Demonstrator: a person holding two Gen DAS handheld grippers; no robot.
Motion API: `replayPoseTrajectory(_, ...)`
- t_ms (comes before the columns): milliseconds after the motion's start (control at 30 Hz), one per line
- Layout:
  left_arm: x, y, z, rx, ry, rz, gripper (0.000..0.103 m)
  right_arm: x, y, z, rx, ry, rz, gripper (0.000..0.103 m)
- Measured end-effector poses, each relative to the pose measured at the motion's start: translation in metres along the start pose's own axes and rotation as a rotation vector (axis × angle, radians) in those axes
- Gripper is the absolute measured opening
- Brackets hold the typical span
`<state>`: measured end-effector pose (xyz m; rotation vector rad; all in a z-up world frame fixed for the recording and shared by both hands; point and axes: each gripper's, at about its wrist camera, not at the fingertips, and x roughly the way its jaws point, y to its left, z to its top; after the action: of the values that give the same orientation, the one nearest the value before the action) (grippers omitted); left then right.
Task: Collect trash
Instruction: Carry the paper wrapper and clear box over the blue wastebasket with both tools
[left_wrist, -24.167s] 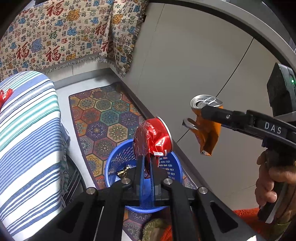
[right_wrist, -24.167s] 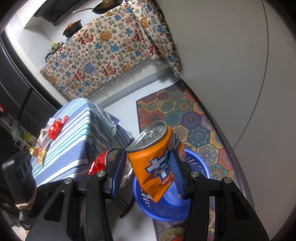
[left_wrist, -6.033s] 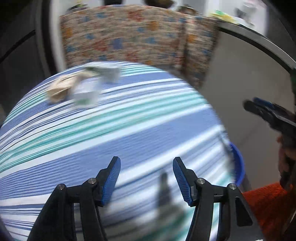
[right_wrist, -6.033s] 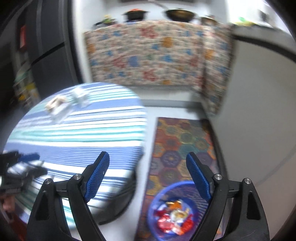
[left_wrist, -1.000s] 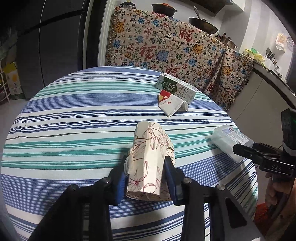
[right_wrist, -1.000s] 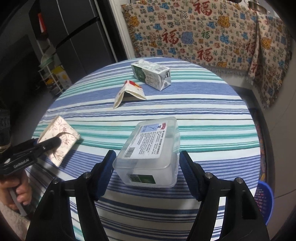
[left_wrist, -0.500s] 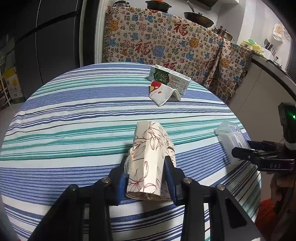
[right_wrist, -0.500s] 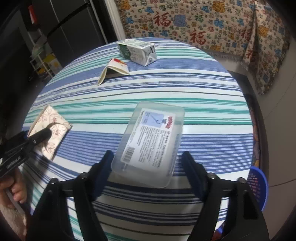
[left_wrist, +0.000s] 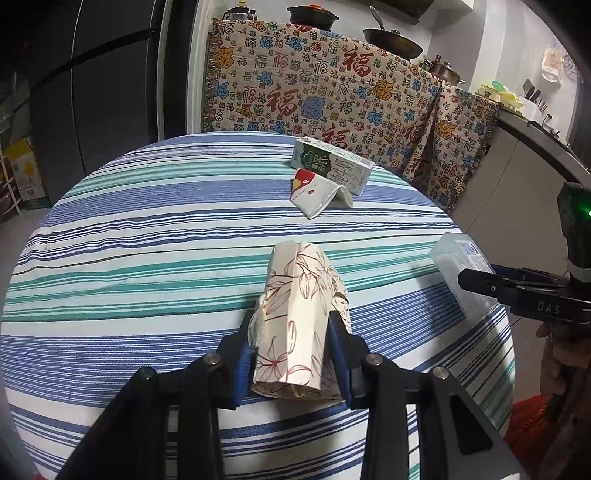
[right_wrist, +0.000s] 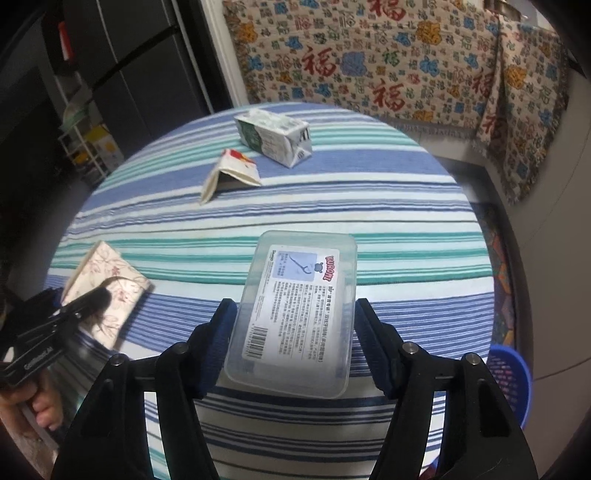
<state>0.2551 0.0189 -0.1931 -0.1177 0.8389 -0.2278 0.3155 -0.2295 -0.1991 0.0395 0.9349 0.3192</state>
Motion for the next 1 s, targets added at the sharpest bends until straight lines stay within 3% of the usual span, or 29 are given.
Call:
replayPoseTrajectory(267,-0.006,-0.036,0.002,0.043,0.013,-0.021,0.037,-0.024,-0.019,-0.006,0.019,-0.058,0.058,0.066)
replayPoseTrajectory(500,-0.013,-0.094,0.008,0.103,0.019,-0.077,0.037,-0.054,-0.054,-0.015,0.074,-0.097,0.042,0.066)
replayPoseTrajectory(700,-0.012,-0.162,0.013,0.191,0.015,-0.181,0.037,-0.092,-0.115,-0.031,0.159,-0.124,-0.041,0.066)
replayPoseTrajectory(1000,0.023,-0.265,0.006,0.312,0.088,-0.333,0.037,-0.137,-0.211,-0.072,0.258,-0.105,-0.215,0.066)
